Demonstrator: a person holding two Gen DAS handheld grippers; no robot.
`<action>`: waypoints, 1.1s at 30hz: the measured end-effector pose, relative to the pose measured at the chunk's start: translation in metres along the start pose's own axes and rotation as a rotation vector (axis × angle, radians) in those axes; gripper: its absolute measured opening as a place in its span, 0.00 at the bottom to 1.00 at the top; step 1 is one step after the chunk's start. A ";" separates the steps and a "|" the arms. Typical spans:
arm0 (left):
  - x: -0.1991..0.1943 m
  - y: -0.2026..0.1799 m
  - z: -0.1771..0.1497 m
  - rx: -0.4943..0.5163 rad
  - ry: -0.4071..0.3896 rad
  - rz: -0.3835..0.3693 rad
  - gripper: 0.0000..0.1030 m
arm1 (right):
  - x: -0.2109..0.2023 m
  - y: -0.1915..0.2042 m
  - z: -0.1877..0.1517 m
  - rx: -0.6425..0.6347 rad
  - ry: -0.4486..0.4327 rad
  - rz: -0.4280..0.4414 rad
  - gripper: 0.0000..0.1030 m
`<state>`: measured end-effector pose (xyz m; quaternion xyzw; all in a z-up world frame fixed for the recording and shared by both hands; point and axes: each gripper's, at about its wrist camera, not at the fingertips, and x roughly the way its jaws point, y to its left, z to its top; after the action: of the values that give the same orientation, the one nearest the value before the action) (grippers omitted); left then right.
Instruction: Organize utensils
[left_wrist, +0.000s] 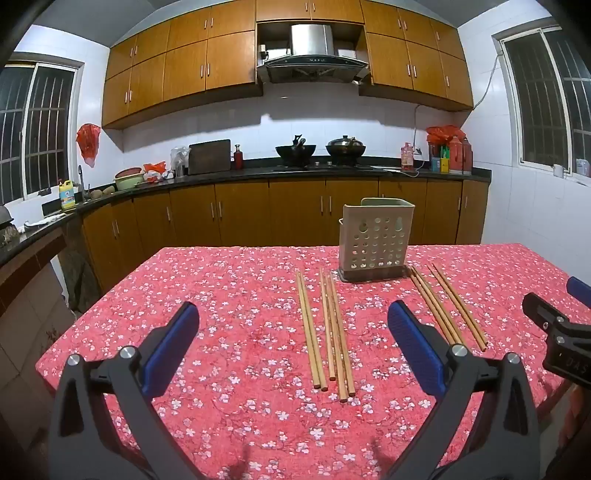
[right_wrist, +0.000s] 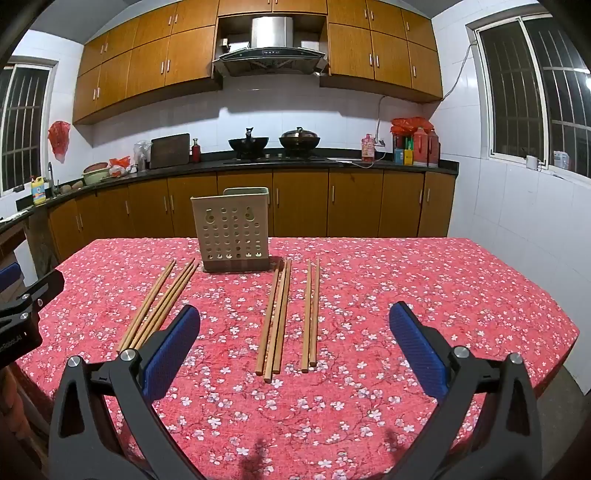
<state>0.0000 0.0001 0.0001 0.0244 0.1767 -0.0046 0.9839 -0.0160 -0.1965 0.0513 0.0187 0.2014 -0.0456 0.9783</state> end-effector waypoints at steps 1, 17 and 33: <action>0.000 0.000 0.000 0.000 -0.001 0.000 0.96 | 0.000 0.000 0.000 0.000 0.000 0.000 0.98; 0.000 0.000 0.000 0.003 0.000 0.001 0.96 | 0.000 0.000 -0.001 -0.001 -0.001 0.002 0.98; 0.000 0.000 0.000 0.003 0.000 0.001 0.96 | -0.001 -0.001 0.000 0.003 -0.002 0.001 0.98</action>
<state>-0.0001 -0.0001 0.0000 0.0260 0.1769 -0.0043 0.9839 -0.0169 -0.1975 0.0511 0.0201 0.2003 -0.0452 0.9785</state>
